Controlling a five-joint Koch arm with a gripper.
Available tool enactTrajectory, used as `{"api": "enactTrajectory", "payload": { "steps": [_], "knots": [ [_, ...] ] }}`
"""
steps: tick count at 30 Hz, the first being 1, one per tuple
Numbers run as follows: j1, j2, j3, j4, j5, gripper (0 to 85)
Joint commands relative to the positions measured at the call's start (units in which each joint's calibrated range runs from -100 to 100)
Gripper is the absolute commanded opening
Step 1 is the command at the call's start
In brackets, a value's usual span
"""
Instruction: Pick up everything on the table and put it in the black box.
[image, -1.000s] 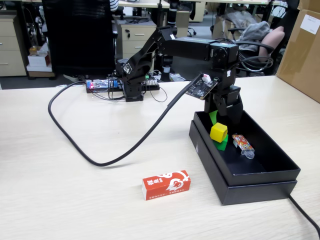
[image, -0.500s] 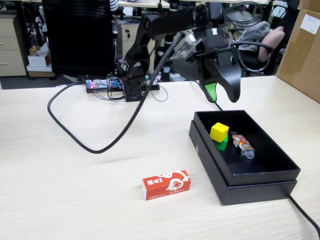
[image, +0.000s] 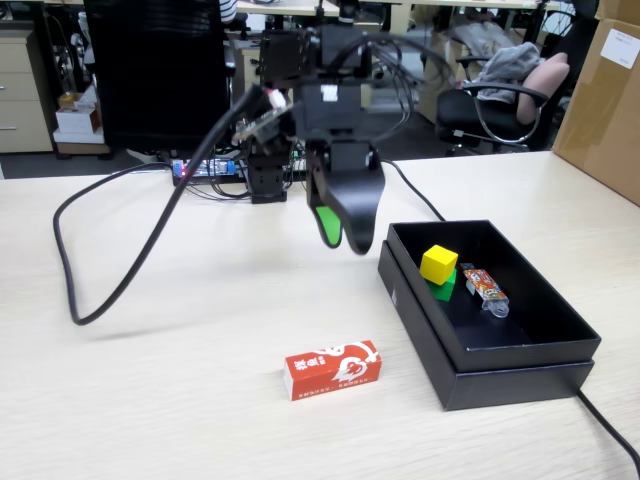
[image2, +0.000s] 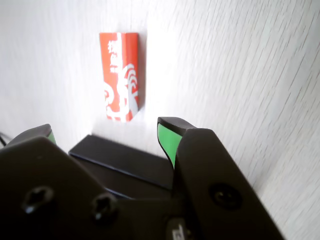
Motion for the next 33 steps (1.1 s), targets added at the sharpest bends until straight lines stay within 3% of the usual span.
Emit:
{"api": "enactTrajectory", "payload": {
  "steps": [1,33],
  "knots": [
    [-1.2,2.9,3.5,3.1,-1.5,41.9],
    [-1.5,41.3,26.8,6.0,-1.9,41.6]
  ]
}}
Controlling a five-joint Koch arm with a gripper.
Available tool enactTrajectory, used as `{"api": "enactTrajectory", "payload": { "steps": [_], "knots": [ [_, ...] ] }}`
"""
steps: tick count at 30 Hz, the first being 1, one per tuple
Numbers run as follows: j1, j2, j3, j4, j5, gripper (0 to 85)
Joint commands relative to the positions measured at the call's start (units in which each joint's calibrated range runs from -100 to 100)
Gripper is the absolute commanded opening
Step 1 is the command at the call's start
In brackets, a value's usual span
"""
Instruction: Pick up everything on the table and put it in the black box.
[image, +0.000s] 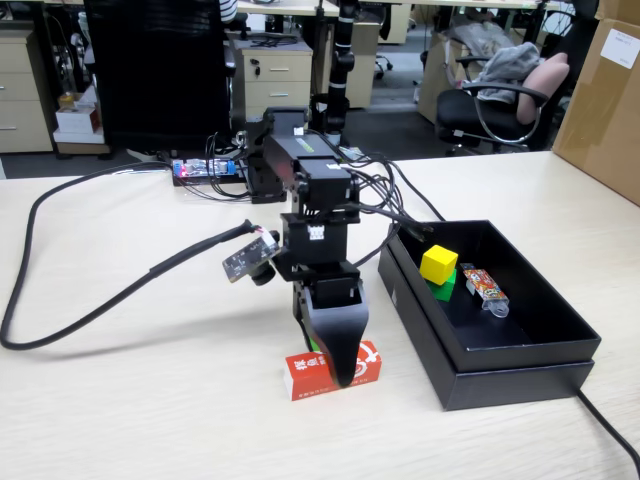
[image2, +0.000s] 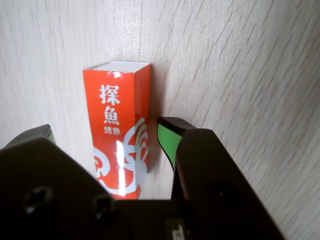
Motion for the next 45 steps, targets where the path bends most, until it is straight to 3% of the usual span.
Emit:
{"api": "enactTrajectory", "payload": {
  "steps": [1,5,9,12,18,30,38,45],
  "knots": [
    [0.0,-1.0,4.1,2.2,-0.3,41.5],
    [0.0,0.0,3.5,2.3,-0.3,33.6],
    [-0.1,0.2,3.5,2.2,-0.3,13.4],
    [-0.3,0.2,3.4,2.2,-0.3,4.4],
    [-0.4,-1.3,2.9,0.7,-0.3,3.6],
    [2.1,-29.0,-0.5,-11.0,1.3,3.6],
    [7.3,-52.2,-15.3,-11.1,2.4,3.9],
    [12.2,-57.9,-20.1,-10.9,4.4,4.0]
  ]
}}
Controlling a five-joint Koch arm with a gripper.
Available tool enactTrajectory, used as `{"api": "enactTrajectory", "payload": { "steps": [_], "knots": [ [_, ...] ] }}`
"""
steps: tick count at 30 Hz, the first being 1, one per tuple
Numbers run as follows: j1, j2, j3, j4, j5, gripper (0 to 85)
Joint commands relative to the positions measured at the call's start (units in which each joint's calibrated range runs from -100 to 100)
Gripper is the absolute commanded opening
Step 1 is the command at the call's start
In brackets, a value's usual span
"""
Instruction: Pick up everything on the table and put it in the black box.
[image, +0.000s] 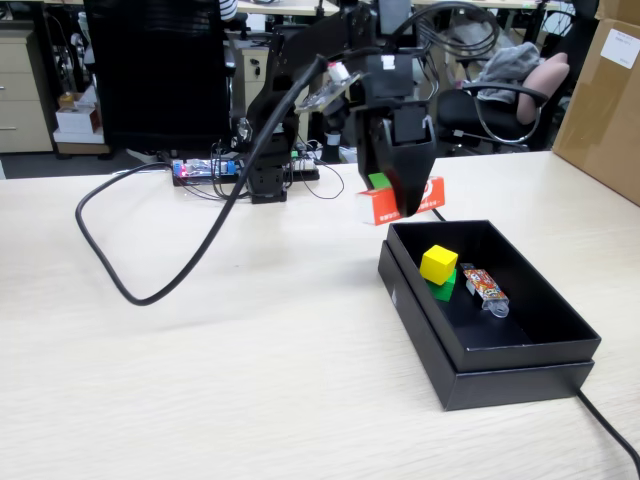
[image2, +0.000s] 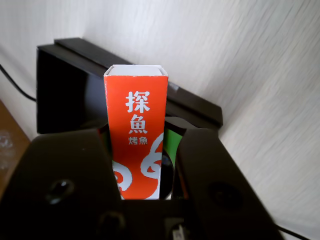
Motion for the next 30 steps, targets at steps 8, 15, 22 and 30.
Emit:
{"api": "enactTrajectory", "payload": {
  "steps": [8,15,22,30],
  "knots": [
    [5.6,-0.3,2.2,0.7,2.5,4.1],
    [7.6,5.1,1.9,1.6,3.9,4.3],
    [7.3,8.7,-0.4,4.2,4.1,6.4],
    [7.1,9.3,-3.2,4.3,3.9,26.2]
  ]
}}
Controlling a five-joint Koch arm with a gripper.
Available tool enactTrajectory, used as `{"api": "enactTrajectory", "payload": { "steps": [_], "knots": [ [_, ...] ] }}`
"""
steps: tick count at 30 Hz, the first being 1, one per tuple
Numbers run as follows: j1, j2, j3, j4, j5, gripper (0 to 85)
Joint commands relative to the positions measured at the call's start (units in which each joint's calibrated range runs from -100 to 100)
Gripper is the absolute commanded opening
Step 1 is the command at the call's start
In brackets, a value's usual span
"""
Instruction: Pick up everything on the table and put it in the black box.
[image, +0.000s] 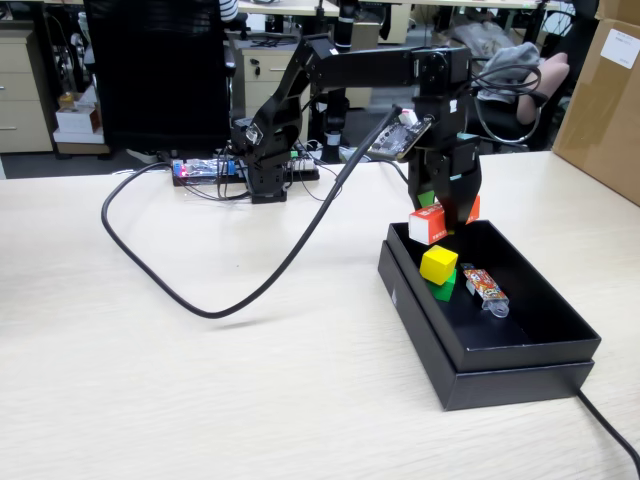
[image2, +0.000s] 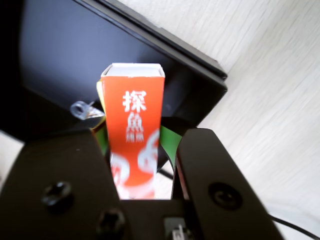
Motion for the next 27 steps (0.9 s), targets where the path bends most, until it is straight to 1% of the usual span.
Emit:
{"api": "enactTrajectory", "payload": {
  "steps": [1,13,14,15,19,21,22,25,26,27],
  "knots": [
    [0.0,-1.3,0.6,2.1,-0.1,28.2],
    [-0.7,-3.5,1.1,2.1,-0.2,29.4],
    [-0.8,-4.1,1.1,2.1,-0.3,32.6],
    [-0.9,-5.0,1.0,2.1,-0.3,34.0],
    [-1.9,-10.3,-0.1,2.0,-0.7,35.0],
    [-2.8,-12.7,-1.3,2.0,-1.2,36.2],
    [-3.3,-14.1,-2.1,2.0,-1.6,38.7],
    [-5.3,-17.8,-5.3,2.1,-2.6,40.3],
    [-6.8,-20.7,-8.0,2.2,-3.5,42.6],
    [-8.5,-24.5,-12.5,4.0,-4.6,43.0]
  ]
}}
